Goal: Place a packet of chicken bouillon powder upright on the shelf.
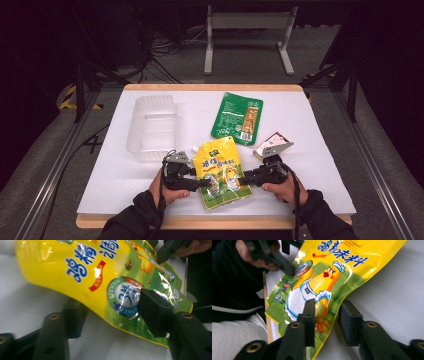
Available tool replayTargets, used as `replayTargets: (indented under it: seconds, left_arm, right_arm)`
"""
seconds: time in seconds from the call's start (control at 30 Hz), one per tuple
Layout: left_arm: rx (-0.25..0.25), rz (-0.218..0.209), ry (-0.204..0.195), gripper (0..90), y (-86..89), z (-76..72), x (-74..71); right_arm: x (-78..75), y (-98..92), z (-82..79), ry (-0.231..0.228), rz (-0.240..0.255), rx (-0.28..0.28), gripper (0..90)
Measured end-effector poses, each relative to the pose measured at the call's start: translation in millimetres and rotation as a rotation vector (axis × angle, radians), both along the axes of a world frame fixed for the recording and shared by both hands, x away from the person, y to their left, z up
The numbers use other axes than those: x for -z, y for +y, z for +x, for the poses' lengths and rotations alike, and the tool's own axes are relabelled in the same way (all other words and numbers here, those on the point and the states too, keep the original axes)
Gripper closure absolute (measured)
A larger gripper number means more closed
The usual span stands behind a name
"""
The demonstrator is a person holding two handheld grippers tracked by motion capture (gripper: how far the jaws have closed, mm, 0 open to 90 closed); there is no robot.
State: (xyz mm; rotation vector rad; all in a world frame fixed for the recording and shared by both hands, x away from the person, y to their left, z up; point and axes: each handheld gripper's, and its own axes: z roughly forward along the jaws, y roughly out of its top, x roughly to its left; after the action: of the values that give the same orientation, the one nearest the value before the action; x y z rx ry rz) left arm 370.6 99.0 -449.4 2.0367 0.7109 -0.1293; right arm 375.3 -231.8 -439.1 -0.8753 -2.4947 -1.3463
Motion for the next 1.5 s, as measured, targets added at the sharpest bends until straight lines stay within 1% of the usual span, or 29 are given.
replayTargets:
  seconds: [0.03, 0.07, 0.1, 0.2, 0.23, 0.27, 0.3, 0.33, 0.37, 0.4, 0.47, 0.53, 0.57, 0.63, 0.67, 0.7, 0.77, 0.8, 0.83, 0.87, 0.93, 1.0, 1.07, 1.13, 1.2, 1.33, 1.5]
  left_arm:
    - [0.000, 0.000, 0.000, 49.8, 0.0, 0.0, 0.0]
    - [0.004, -0.006, -0.020, 52.0, 0.8, -0.7, -3.4]
    - [0.002, -0.013, -0.033, 53.7, 1.4, -1.9, -5.1]
    - [-0.001, -0.031, -0.071, 60.1, 5.4, -3.5, -10.8]
    - [-0.001, -0.031, -0.071, 62.6, 5.4, -3.5, -10.8]
    - [-0.002, -0.042, -0.091, 62.6, 7.6, -4.4, -14.0]
    - [-0.002, -0.047, -0.111, 67.8, 8.8, -5.0, -17.0]
    - [0.001, -0.044, -0.127, 69.2, 9.4, -6.0, -19.7]
    - [0.006, -0.045, -0.157, 69.2, 10.5, -7.7, -24.0]
    - [0.014, -0.052, -0.189, 71.4, 11.9, -8.6, -28.3]
    - [0.018, -0.055, -0.235, 75.9, 12.4, -11.3, -34.8]
    - [0.025, -0.066, -0.282, 79.7, 12.8, -13.4, -40.9]
    - [0.020, -0.076, -0.297, 82.3, 12.6, -14.5, -43.0]
    - [0.018, -0.080, -0.322, 85.7, 12.7, -15.6, -46.8]
    - [0.018, -0.082, -0.337, 87.2, 12.6, -16.2, -49.0]
    - [0.020, -0.079, -0.359, 87.9, 12.6, -16.9, -51.1]
    - [0.016, -0.068, -0.383, 88.3, 11.2, -17.6, -53.4]
    - [0.016, -0.068, -0.383, 88.2, 11.2, -17.6, -53.4]
    - [0.020, -0.063, -0.389, 88.2, 9.9, -18.0, -54.5]
    - [0.014, -0.056, -0.396, 88.3, 9.5, -17.9, -54.8]
    - [0.022, -0.060, -0.392, 88.5, 10.1, -17.4, -54.0]
    - [0.026, -0.062, -0.394, 88.4, 10.0, -18.1, -53.6]
    - [0.039, -0.057, -0.410, 88.5, 8.2, -19.8, -54.3]
    - [0.040, -0.050, -0.417, 88.4, 7.9, -20.1, -54.8]
    - [0.039, -0.045, -0.418, 88.4, 8.8, -19.9, -54.8]
    - [0.039, -0.051, -0.417, 88.4, 9.0, -19.9, -54.2]
    - [0.036, -0.046, -0.421, 88.5, 9.5, -19.1, -54.3]
  right_arm:
    - [-0.6, 0.3, -1.9, -0.019, -0.009, -0.007, 72.3]
    - [-0.9, 0.1, -3.0, -0.034, -0.005, -0.012, 73.3]
    - [-1.5, 0.1, -3.9, -0.043, -0.004, -0.015, 74.1]
    - [-5.9, 0.8, -7.4, -0.091, 0.000, -0.026, 76.2]
    - [-5.9, 0.8, -7.4, -0.091, 0.000, -0.026, 76.2]
    - [-7.5, 1.2, -8.7, -0.107, 0.008, -0.029, 76.4]
    - [-11.6, 2.6, -11.8, -0.152, 0.007, -0.033, 75.6]
    - [-12.7, 3.4, -12.8, -0.169, 0.004, -0.035, 73.7]
    - [-12.7, 3.4, -12.8, -0.169, 0.004, -0.035, 73.7]
    - [-14.7, 4.7, -14.3, -0.192, 0.000, -0.037, 71.5]
    - [-18.3, 5.7, -15.7, -0.212, 0.021, -0.042, 70.8]
    - [-22.3, 6.5, -17.1, -0.237, 0.025, -0.038, 70.7]
    - [-24.8, 6.3, -17.7, -0.247, 0.029, -0.035, 72.2]
    - [-28.4, 5.8, -18.4, -0.271, 0.029, -0.033, 72.5]
    - [-29.5, 5.6, -18.4, -0.274, 0.035, -0.031, 72.4]
    - [-31.0, 5.5, -18.3, -0.280, 0.042, -0.025, 72.0]
    - [-33.6, 6.2, -18.8, -0.297, 0.039, -0.016, 70.6]
    - [-33.6, 6.2, -18.8, -0.297, 0.039, -0.016, 70.6]
    - [-35.3, 6.9, -19.3, -0.312, 0.040, -0.014, 70.0]
    - [-38.2, 8.4, -20.0, -0.329, 0.031, -0.010, 69.6]
    - [-41.4, 9.5, -21.1, -0.359, 0.021, -0.007, 68.9]
    - [-43.6, 8.7, -21.4, -0.374, 0.032, 0.002, 68.9]
    - [-47.5, 7.5, -22.0, -0.399, 0.048, 0.015, 68.9]
    - [-52.1, 6.3, -22.2, -0.421, 0.073, 0.027, 71.8]
    - [-55.6, 5.6, -22.9, -0.447, 0.076, 0.032, 77.3]
    - [-56.6, 5.6, -24.4, -0.460, 0.071, 0.022, 81.6]
    - [-58.0, 6.8, -26.6, -0.479, 0.057, 0.013, 84.3]
